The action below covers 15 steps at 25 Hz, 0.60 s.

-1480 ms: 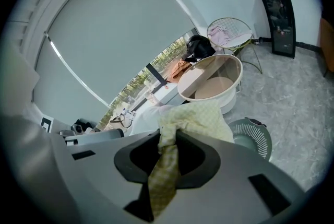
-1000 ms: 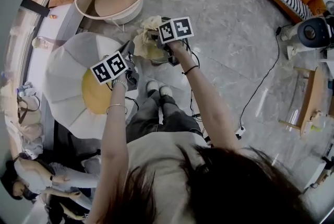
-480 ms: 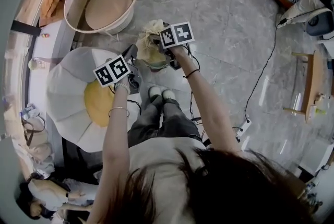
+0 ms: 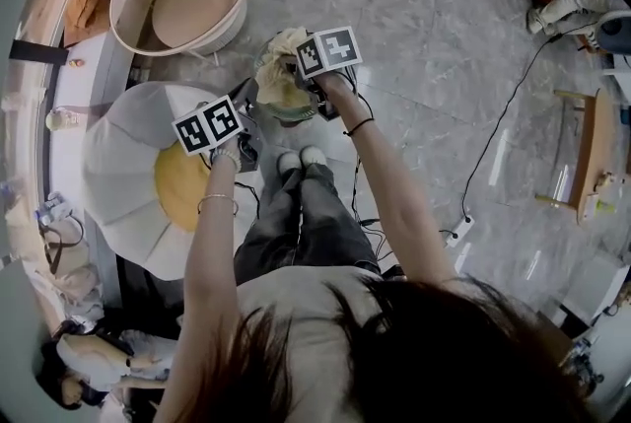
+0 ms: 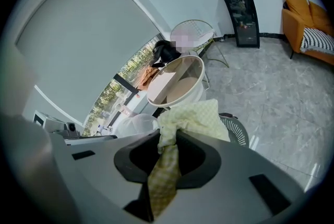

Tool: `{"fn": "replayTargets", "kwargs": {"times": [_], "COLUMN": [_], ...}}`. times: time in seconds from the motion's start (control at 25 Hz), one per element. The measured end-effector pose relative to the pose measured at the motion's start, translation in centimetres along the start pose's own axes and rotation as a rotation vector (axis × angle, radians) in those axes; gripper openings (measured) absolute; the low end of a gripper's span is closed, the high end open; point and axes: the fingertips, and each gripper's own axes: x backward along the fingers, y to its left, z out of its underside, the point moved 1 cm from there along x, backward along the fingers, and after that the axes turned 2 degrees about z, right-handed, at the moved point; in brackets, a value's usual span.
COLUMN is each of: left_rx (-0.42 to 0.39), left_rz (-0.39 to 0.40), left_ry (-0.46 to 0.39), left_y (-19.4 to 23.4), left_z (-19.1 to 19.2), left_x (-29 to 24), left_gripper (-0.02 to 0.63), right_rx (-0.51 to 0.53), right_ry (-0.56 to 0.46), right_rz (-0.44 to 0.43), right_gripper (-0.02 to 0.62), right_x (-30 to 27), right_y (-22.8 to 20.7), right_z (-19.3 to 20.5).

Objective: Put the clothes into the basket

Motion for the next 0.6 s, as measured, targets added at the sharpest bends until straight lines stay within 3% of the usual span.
{"fn": "replayTargets", "kwargs": {"times": [0.44,0.6], "left_rx": [0.027,0.047], "left_rz": [0.024,0.02], "left_ry": [0.01,0.011], "left_y": [0.1,0.7], "left_z": [-0.1,-0.2], "left_x": [-2.8,-3.5], "left_gripper": [0.011,0.011], "right_rx": [-0.014,-0.037], "right_ry": [0.016,0.023], "right_rz": [-0.002,-0.01], "right_gripper": [0.074,0.113], "right_x": [-2.0,-3.4], "right_y": [-2.5,-3.2], "right_z": [0.2,0.4]}}
